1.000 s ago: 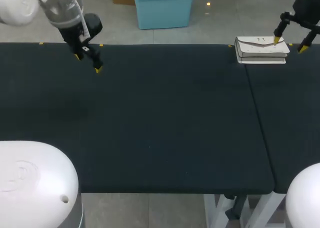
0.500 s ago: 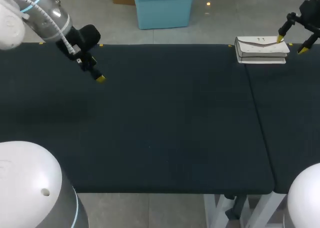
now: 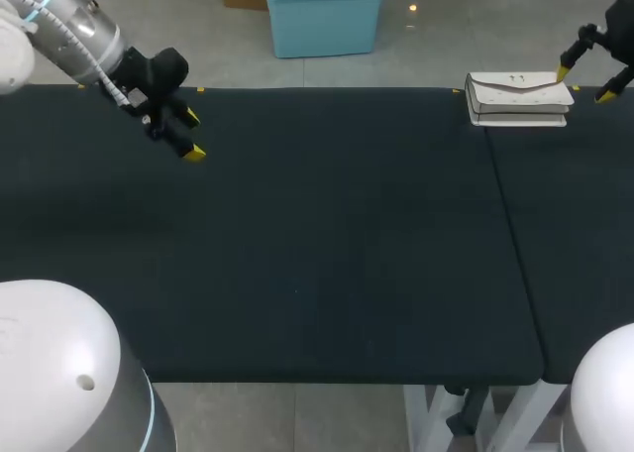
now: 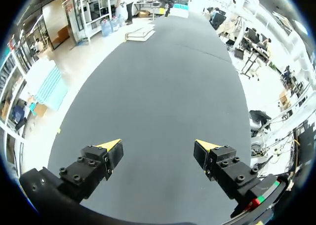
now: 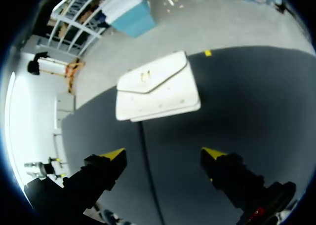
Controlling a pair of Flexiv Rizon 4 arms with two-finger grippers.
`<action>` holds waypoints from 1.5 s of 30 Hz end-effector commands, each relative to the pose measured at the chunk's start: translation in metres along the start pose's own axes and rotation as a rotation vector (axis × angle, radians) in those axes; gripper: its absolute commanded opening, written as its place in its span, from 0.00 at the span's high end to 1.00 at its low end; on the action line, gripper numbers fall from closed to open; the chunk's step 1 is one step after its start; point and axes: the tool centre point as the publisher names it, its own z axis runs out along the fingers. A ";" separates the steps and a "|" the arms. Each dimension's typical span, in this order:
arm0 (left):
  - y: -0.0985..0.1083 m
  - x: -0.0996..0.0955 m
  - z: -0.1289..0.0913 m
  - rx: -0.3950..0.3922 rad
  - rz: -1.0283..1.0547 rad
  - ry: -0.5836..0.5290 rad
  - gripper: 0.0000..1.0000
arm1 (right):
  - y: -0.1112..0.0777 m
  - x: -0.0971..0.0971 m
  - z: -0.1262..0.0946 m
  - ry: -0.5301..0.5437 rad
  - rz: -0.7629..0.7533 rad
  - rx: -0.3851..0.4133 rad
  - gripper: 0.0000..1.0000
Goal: Pick up the bag, open it, inspect its contents, close it, and place it on the opposite side
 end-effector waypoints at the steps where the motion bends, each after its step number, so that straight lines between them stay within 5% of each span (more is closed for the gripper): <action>1: 0.009 0.005 0.002 0.089 0.117 0.023 0.00 | 0.006 -0.003 0.008 0.004 -0.002 -0.011 0.00; 24: 0.007 0.001 0.018 0.078 0.280 0.150 0.00 | 0.062 -0.041 0.030 0.075 0.037 -0.088 0.00; 41: 0.007 0.001 0.018 0.078 0.280 0.150 0.00 | 0.111 -0.055 0.066 0.109 0.063 0.059 0.00; 43: 0.007 0.001 0.018 0.078 0.280 0.150 0.00 | 0.113 -0.056 0.069 0.117 0.066 0.069 0.02; 45: 0.007 0.001 0.018 0.078 0.280 0.150 0.00 | 0.116 -0.057 0.073 0.121 0.065 0.082 0.19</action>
